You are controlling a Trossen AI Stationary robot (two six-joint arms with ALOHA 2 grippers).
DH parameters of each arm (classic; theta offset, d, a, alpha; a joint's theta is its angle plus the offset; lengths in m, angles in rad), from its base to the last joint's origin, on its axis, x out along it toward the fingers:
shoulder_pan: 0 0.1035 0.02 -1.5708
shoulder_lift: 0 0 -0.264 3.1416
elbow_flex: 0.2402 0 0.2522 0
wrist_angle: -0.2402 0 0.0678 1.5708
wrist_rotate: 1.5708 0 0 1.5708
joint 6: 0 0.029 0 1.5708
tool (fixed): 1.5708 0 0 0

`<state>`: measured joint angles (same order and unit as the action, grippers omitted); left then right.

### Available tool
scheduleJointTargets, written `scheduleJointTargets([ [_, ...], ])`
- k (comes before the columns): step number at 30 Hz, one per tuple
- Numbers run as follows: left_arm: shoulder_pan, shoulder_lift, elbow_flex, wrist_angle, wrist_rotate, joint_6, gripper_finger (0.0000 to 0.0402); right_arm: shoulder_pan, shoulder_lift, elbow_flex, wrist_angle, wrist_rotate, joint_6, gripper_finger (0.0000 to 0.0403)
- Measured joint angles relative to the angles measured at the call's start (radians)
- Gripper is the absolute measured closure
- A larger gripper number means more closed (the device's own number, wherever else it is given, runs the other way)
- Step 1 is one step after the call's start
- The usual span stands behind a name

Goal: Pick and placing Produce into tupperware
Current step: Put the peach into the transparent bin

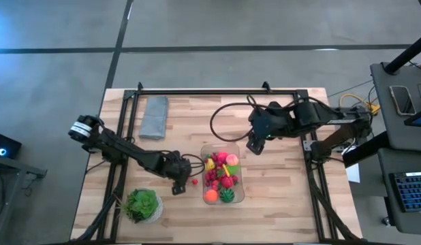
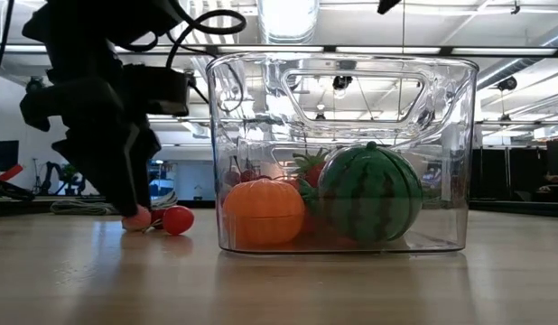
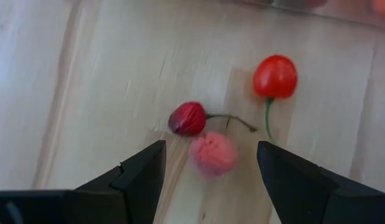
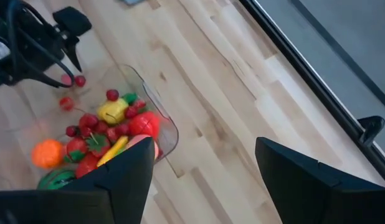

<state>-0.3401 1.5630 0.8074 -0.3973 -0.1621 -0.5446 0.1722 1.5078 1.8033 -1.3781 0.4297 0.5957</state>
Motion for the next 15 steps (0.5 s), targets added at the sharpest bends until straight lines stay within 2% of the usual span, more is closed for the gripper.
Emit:
scheduleJointTargets([
  [4,0.0,0.005,0.0,0.032,0.002,-0.001,0.0174,0.0,0.0,-0.038,-0.001,-0.002,0.0,0.0132],
  [15,0.0,0.006,-0.017,0.029,0.003,0.001,0.024,0.0,-0.002,-0.043,0.0,-0.002,-0.001,0.0139],
])
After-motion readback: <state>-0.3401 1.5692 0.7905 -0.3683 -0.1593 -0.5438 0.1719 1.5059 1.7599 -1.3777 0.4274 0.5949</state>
